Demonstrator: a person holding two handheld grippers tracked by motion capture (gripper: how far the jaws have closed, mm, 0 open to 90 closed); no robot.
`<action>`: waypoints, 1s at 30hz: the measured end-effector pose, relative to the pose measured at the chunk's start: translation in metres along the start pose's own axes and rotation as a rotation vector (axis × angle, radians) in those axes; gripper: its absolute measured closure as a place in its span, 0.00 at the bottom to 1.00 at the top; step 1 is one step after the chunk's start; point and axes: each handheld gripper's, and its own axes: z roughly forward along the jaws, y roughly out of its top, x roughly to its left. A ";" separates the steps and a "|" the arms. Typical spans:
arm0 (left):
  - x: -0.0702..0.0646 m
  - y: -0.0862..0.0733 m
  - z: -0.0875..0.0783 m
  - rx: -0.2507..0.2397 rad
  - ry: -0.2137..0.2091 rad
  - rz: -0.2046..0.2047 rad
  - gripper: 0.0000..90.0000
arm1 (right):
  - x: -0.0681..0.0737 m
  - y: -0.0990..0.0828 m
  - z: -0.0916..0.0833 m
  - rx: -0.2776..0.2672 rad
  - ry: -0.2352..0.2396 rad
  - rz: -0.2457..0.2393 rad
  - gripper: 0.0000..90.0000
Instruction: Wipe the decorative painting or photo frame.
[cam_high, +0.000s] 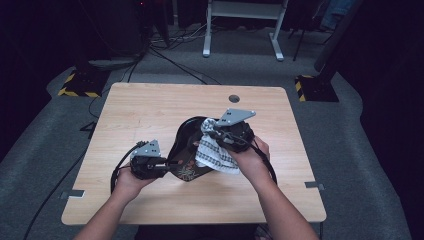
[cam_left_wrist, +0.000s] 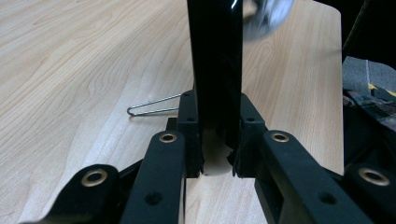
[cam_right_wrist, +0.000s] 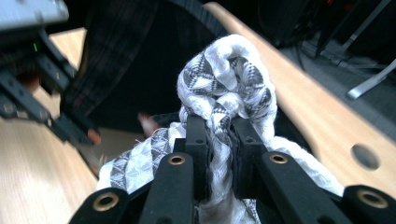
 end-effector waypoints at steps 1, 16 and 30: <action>0.000 0.000 0.000 0.000 0.000 -0.001 0.86 | 0.000 -0.003 0.002 0.006 0.002 0.001 0.89; 0.000 -0.001 0.001 0.000 -0.010 -0.004 0.87 | -0.009 0.010 -0.014 -0.017 -0.014 -0.004 0.89; 0.000 0.000 0.001 0.001 -0.010 0.001 0.87 | -0.003 -0.013 0.004 0.056 0.004 0.003 0.89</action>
